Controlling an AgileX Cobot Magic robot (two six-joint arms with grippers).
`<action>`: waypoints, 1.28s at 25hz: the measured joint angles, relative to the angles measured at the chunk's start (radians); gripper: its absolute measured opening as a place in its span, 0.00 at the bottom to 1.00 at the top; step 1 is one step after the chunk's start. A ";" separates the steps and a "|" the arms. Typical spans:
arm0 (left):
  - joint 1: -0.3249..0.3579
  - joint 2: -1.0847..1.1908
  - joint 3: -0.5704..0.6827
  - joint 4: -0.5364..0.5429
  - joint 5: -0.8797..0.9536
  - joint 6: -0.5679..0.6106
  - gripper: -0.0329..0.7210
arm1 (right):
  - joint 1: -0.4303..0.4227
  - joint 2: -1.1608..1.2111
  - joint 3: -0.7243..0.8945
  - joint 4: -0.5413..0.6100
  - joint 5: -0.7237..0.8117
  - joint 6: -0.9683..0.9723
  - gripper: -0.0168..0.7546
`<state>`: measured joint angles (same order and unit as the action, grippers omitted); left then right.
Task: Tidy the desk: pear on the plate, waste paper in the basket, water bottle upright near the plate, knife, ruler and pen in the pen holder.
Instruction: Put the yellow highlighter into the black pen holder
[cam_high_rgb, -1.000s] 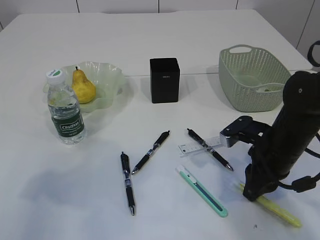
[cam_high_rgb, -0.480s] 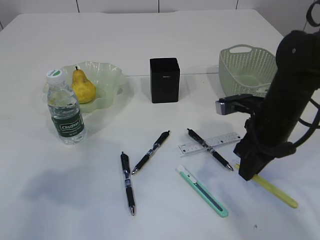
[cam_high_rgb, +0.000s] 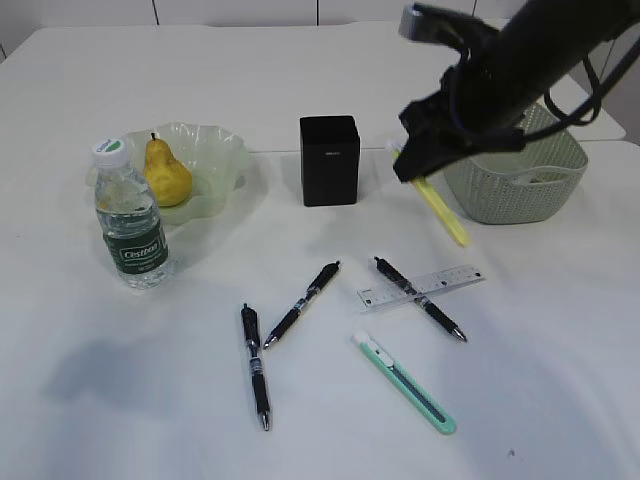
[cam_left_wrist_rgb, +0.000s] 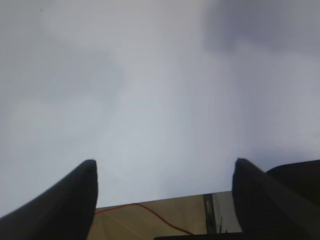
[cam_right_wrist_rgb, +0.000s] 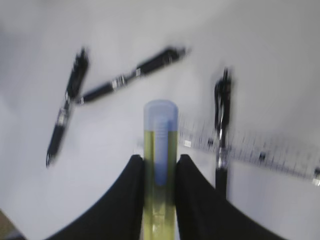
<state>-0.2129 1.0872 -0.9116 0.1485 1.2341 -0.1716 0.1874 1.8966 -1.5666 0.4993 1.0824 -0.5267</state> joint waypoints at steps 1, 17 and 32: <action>0.000 0.000 0.000 -0.001 0.000 0.000 0.83 | 0.000 0.000 -0.026 0.016 -0.040 0.000 0.24; 0.000 0.000 0.000 -0.004 0.000 0.000 0.83 | 0.035 0.108 -0.082 0.300 -0.657 -0.413 0.24; 0.000 0.000 0.000 -0.004 0.000 0.000 0.77 | 0.064 0.258 -0.269 0.462 -0.752 -0.523 0.24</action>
<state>-0.2129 1.0872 -0.9116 0.1443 1.2341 -0.1716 0.2514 2.1548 -1.8352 0.9612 0.3303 -1.0498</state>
